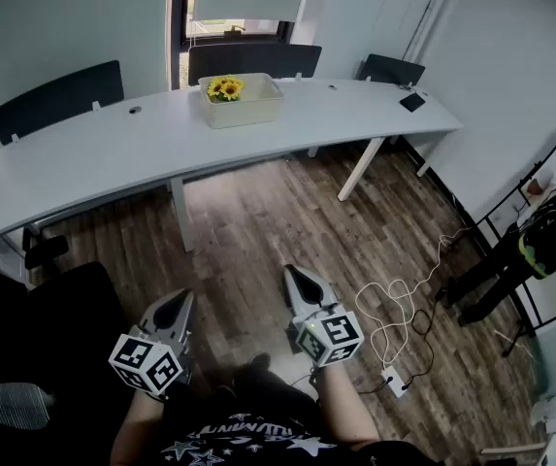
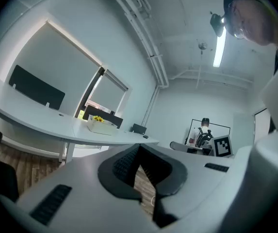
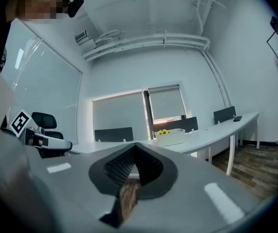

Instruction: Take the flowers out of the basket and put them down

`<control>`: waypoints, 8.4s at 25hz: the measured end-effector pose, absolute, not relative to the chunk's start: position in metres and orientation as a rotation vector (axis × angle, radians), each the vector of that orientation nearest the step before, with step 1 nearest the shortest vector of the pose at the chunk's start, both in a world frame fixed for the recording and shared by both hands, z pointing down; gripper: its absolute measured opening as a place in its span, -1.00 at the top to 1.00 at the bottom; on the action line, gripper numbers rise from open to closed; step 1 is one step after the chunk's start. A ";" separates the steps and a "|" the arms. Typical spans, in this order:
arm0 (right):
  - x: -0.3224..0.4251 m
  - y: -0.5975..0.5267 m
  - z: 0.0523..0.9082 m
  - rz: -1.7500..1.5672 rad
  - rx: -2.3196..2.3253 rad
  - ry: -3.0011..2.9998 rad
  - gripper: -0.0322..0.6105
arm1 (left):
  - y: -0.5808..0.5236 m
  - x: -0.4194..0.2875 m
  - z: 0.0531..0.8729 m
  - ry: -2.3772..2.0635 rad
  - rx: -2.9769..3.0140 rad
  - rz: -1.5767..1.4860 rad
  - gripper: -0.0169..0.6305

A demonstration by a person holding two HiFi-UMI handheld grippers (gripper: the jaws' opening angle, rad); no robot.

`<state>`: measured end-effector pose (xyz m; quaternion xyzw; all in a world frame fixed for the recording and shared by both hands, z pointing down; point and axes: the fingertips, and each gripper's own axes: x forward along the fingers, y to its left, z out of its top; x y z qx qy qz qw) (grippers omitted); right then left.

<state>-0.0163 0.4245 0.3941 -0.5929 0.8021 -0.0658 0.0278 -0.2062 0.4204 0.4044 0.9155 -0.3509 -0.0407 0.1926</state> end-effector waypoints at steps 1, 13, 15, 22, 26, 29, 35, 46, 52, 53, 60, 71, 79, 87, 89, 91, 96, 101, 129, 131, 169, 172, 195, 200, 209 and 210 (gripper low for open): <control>-0.016 0.424 0.394 -0.209 -1.829 2.477 0.89 | 0.421 -0.206 0.405 -0.985 2.571 -0.106 0.92; -0.030 0.423 0.402 -0.240 -1.801 2.553 0.89 | 0.416 -0.217 0.408 -1.027 2.557 -0.107 0.92; -0.030 0.420 0.404 -0.251 -1.822 2.532 0.89 | 0.417 -0.219 0.408 -1.032 2.557 -0.110 0.92; -0.007 0.419 0.405 -0.290 -1.905 2.374 0.89 | 0.412 -0.236 0.413 -1.058 2.529 -0.133 0.92; 0.009 0.407 0.411 -0.336 -1.931 2.302 0.89 | 0.404 -0.237 0.417 -1.067 2.527 -0.105 0.92; 0.014 0.393 0.417 -0.349 -1.933 2.306 0.89 | 0.392 -0.233 0.419 -1.082 2.528 -0.086 0.92; 0.027 0.350 0.418 -0.369 -1.893 2.311 0.89 | 0.355 -0.216 0.409 -1.109 2.545 -0.082 0.92; 0.077 0.242 0.416 -0.374 -1.823 2.333 0.89 | 0.263 -0.168 0.408 -1.180 2.523 -0.056 0.92; 0.118 0.189 0.399 -0.347 -1.780 2.319 0.89 | 0.212 -0.126 0.394 -1.185 2.531 -0.055 0.92; 0.125 0.182 0.398 -0.345 -1.773 2.321 0.89 | 0.205 -0.120 0.392 -1.191 2.532 -0.055 0.92; 0.165 0.138 0.403 -0.370 -1.746 2.327 0.89 | 0.159 -0.075 0.383 -1.227 2.547 -0.033 0.92; 0.174 0.100 0.418 -0.381 -1.713 2.438 0.89 | 0.121 -0.053 0.384 -1.301 2.515 -0.041 0.92; 0.160 0.070 0.430 -0.404 -1.718 2.521 0.89 | 0.080 -0.066 0.392 -1.340 2.506 -0.037 0.92; 0.172 0.027 0.443 -0.423 -1.787 2.514 0.89 | 0.018 -0.064 0.417 -1.291 2.480 -0.041 0.92; 0.174 0.012 0.443 -0.417 -1.797 2.515 0.89 | -0.004 -0.062 0.418 -1.285 2.483 -0.043 0.92; 0.178 -0.002 0.447 -0.411 -1.821 2.512 0.89 | -0.022 -0.059 0.421 -1.283 2.481 -0.044 0.92; 0.180 -0.050 0.452 -0.427 -1.827 2.516 0.89 | -0.063 -0.057 0.429 -1.268 2.470 -0.023 0.92; 0.167 -0.101 0.447 -0.408 -1.816 2.515 0.89 | -0.107 -0.071 0.431 -1.292 2.452 -0.032 0.92; 0.161 -0.267 0.424 -0.311 -1.938 2.560 0.89 | -0.298 -0.079 0.444 -1.182 2.506 0.068 0.92; 0.161 -0.272 0.428 -0.310 -1.900 2.625 0.89 | -0.302 -0.073 0.450 -1.183 2.489 0.072 0.92; 0.119 -0.431 0.518 -0.458 -0.751 3.742 0.29 | -0.369 -0.050 0.499 -1.688 2.082 0.332 0.50; 0.116 -0.435 0.517 -0.452 -0.697 3.767 0.29 | -0.370 -0.050 0.506 -1.687 2.026 0.342 0.40; 0.090 -0.443 0.609 -0.184 -0.462 4.055 0.02 | -0.378 -0.050 0.530 -1.634 1.920 0.406 0.68; 0.078 -0.443 0.610 -0.236 -0.516 3.959 -0.44 | -0.375 -0.048 0.529 -1.662 1.913 0.422 0.68; 0.046 -0.454 0.619 -0.508 -0.628 3.770 -0.62 | -0.373 -0.047 0.532 -1.664 1.899 0.410 0.71; 0.043 -0.456 0.619 -0.495 -0.643 3.754 -0.65 | -0.373 -0.047 0.532 -1.664 1.897 0.407 0.71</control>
